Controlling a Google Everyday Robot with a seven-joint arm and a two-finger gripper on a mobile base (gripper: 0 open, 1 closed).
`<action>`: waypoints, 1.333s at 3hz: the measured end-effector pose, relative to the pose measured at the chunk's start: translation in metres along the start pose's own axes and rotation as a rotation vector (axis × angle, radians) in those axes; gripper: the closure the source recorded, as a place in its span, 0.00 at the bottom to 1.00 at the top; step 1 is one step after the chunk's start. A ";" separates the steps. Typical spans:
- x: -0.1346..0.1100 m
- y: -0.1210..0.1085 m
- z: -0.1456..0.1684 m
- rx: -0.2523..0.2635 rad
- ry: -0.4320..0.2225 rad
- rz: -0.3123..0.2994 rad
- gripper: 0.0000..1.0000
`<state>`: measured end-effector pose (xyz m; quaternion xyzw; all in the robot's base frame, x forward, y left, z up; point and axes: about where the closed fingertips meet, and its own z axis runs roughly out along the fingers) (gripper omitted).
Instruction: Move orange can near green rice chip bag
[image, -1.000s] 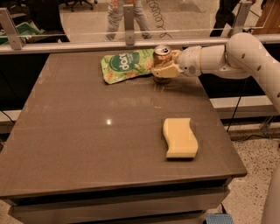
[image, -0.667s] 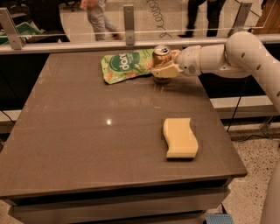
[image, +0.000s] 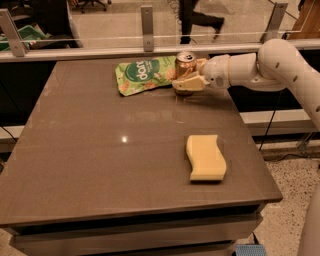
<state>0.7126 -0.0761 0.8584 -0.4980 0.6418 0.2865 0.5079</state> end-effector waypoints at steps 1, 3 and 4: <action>0.000 0.000 0.000 0.000 0.000 0.000 0.00; -0.003 0.003 -0.011 0.003 -0.019 0.018 0.00; -0.012 0.006 -0.037 0.033 -0.051 0.005 0.00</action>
Offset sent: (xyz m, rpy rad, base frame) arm -0.0073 -0.0097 -0.0001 0.0287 0.0293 -0.0081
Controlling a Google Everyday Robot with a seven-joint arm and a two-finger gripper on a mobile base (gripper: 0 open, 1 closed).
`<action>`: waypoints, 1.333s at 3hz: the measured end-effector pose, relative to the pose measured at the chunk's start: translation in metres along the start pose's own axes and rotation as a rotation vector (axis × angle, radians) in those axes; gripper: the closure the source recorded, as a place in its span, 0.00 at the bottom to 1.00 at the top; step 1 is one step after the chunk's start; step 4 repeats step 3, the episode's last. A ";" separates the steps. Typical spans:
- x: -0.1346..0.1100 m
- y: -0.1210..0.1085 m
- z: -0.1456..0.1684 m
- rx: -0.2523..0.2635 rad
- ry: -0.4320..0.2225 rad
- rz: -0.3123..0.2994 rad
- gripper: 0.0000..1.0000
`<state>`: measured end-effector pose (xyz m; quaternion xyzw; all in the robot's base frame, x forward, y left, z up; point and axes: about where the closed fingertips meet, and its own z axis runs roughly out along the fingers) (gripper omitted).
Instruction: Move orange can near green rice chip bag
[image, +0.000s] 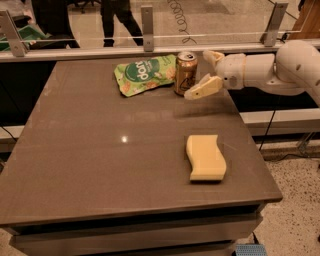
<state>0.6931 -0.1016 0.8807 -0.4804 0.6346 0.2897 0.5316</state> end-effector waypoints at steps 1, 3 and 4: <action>-0.015 0.014 -0.041 0.017 -0.027 -0.035 0.00; -0.022 0.033 -0.105 0.075 -0.042 -0.063 0.00; -0.022 0.033 -0.105 0.075 -0.042 -0.063 0.00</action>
Offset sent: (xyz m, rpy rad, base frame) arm -0.1278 -0.1170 0.0674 0.0212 -0.1480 -0.0765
